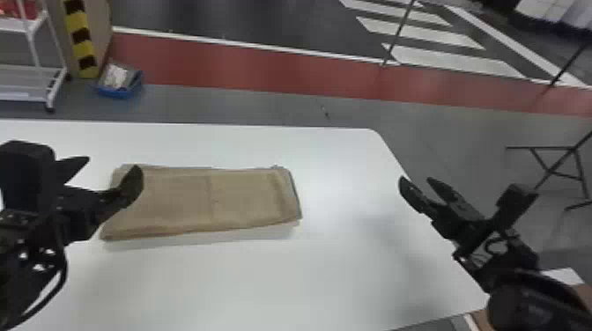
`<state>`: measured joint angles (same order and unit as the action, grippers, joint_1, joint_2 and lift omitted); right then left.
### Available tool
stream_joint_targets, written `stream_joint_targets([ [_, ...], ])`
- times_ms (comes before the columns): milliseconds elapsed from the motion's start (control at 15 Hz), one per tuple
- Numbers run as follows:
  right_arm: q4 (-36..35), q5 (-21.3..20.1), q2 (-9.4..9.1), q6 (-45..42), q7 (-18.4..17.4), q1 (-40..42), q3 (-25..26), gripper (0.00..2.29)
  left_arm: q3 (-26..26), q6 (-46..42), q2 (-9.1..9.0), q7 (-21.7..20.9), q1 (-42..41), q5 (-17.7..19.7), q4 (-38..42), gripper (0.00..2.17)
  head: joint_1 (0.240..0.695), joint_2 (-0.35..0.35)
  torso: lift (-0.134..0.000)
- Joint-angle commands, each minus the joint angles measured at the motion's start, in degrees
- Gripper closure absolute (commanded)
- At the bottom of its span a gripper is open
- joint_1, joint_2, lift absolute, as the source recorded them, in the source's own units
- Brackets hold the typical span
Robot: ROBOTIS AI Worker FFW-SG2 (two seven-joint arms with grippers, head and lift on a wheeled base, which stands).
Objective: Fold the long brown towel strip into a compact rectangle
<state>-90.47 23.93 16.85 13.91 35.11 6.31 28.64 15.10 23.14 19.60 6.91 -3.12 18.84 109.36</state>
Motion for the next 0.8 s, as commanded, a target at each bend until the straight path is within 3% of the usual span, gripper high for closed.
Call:
stream_joint_targets([
  [0, -0.2, -1.0, -0.5, 1.9, -0.1, -1.4, -1.8, 0.09, 2.0, -0.3, -0.7, -0.2, 1.5, -0.5, -2.1, 0.06, 0.695, -0.303, -0.128],
  [267, -0.8, -3.7, -1.38, 4.7, -0.1, -4.3, -6.1, 0.05, 6.5, -4.9, -2.81, -1.1, 6.3, -1.2, -10.2, 0.17, 0.695, -0.287, -0.128],
  [333, -1.0, -3.7, -1.47, 6.4, -0.1, -5.1, -6.9, 0.05, 7.0, -4.9, -2.99, -1.8, 7.3, -1.3, -11.2, 0.51, 0.695, -0.283, -0.128],
  [467, -1.0, -3.6, -1.38, 10.8, 0.4, -7.2, -8.5, 0.05, 7.0, -0.1, -3.34, -4.7, 9.1, -1.1, -12.2, 1.64, 0.695, -0.276, -0.128],
  [533, -0.8, -3.6, -1.3, 14.2, 0.9, -8.9, -9.7, 0.05, 6.8, 4.1, -3.78, -5.9, 10.2, -0.8, -13.2, 2.0, 0.695, -0.268, -0.128],
  [733, 0.6, -3.6, -0.59, 20.7, 2.2, -13.8, -14.0, 0.09, 6.3, 5.3, -3.69, -7.5, 11.1, -0.9, -15.4, 2.06, 0.695, -0.239, -0.128],
])
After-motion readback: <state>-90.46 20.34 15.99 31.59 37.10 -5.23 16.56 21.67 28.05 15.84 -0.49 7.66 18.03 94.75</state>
